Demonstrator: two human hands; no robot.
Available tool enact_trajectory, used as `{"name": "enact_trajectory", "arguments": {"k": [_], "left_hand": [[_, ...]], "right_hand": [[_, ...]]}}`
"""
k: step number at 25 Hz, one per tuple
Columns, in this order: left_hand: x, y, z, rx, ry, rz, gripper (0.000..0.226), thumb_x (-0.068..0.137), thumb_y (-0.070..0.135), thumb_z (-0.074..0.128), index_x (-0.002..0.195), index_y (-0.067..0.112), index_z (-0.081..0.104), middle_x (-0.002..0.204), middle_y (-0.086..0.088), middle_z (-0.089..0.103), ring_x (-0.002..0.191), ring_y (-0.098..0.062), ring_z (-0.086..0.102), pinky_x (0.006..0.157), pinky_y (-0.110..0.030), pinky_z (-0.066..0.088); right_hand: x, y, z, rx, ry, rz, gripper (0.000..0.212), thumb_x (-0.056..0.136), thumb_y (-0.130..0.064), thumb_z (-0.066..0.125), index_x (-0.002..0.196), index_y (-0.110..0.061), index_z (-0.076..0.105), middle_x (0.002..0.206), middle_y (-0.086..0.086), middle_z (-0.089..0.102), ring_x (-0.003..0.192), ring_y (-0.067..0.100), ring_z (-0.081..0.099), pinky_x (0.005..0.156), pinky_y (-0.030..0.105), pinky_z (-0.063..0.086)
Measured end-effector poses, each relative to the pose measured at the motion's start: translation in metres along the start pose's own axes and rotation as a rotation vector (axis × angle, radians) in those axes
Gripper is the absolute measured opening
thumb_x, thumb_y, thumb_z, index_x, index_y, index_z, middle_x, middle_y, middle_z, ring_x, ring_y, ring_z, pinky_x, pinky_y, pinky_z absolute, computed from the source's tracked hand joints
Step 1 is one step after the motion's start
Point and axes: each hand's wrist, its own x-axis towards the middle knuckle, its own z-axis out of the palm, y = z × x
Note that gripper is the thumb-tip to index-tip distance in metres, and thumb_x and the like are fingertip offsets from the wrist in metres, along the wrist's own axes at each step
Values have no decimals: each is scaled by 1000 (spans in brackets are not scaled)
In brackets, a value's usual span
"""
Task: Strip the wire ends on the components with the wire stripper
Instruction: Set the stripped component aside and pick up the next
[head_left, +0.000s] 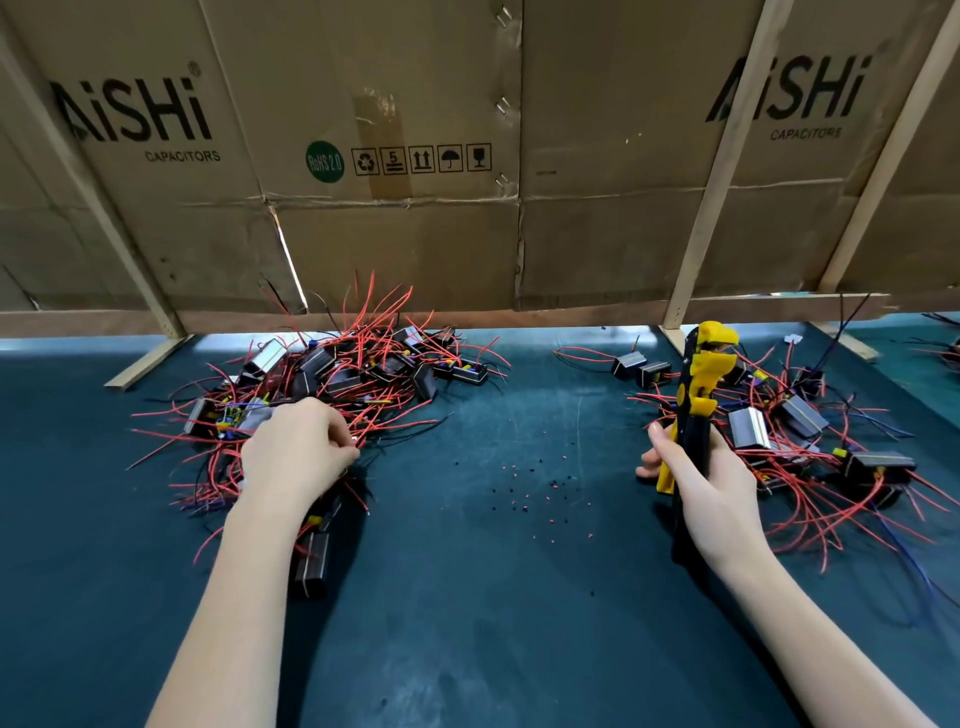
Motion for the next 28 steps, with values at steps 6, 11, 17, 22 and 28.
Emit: {"name": "enact_trajectory", "arguments": {"k": [6,11,17,22,28], "left_hand": [[3,-1,-5,-579,264,130,14,83,27,75,69,26,72,66,12,68,68,-6,64,67,-23,46],[4,5,-3,-890,137,171,11,84,21,75,73,23,75,68,3,71,63,-8,62,65,-25,50],[-6,26,16,-487,-197,230,13,81,20,78,70,18,72,59,-1,69,52,-8,62,61,-24,53],[-5,21,10,-292,-248,304,11,81,21,77,90,21,70,88,4,70,81,-10,64,83,-28,51],[-7,14,6,-300,-519,356,23,83,12,72,101,26,72,101,7,69,94,-8,64,82,-13,48]], "right_hand": [[1,-1,1,-1,-4,5,30,83,-47,66,89,-18,61,86,7,69,74,17,72,88,46,50],[1,1,0,5,6,4,32,83,-46,66,90,-16,62,86,9,69,73,18,72,84,41,51],[1,1,1,13,11,5,29,84,-42,67,91,-14,62,85,10,69,73,19,72,84,41,51],[2,1,1,12,8,5,23,88,-37,67,89,-15,61,87,11,69,73,19,72,81,39,51],[2,0,2,2,6,5,29,84,-43,67,89,-15,61,84,9,70,73,19,72,86,43,51]]}}
